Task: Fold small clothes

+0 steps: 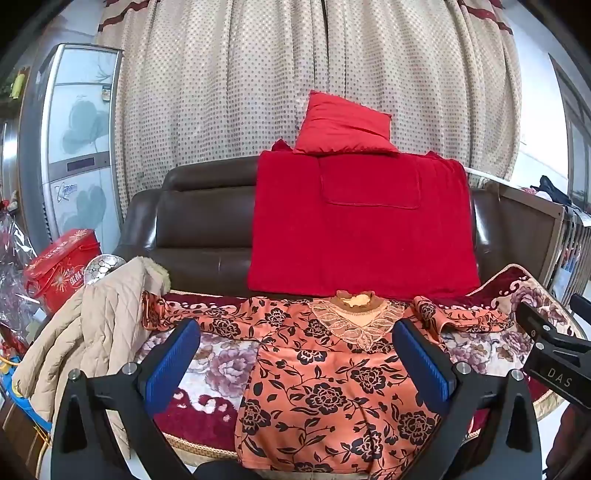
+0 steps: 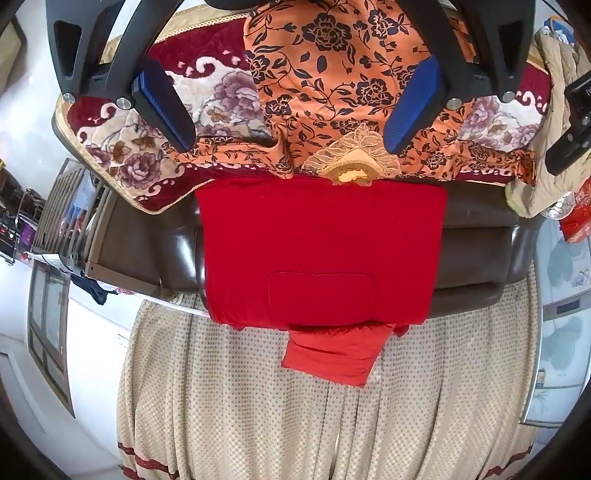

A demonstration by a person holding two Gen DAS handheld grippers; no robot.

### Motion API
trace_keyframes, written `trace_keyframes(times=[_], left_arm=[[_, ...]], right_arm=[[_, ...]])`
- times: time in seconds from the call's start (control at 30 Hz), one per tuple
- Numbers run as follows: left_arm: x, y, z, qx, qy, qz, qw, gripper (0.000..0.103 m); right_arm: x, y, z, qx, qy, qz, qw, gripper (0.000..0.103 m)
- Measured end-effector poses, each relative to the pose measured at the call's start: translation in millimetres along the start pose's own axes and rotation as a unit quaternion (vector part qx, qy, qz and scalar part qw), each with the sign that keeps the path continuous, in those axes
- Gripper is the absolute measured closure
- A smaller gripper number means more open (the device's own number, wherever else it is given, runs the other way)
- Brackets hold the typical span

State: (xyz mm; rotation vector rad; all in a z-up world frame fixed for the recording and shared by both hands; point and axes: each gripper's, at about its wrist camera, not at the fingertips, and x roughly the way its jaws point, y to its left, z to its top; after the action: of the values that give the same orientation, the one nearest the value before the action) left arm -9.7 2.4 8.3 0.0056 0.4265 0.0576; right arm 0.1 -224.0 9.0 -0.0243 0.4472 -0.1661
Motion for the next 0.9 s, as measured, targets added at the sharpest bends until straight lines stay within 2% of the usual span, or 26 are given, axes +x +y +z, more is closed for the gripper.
trace_keyframes(times=[0.9], left_arm=[[17,4,0,-0.005,0.009,0.009,0.9999,0.0]], right_arm=[[16,12,-7,-0.004,-0.005,0.001,1.0,0.0]])
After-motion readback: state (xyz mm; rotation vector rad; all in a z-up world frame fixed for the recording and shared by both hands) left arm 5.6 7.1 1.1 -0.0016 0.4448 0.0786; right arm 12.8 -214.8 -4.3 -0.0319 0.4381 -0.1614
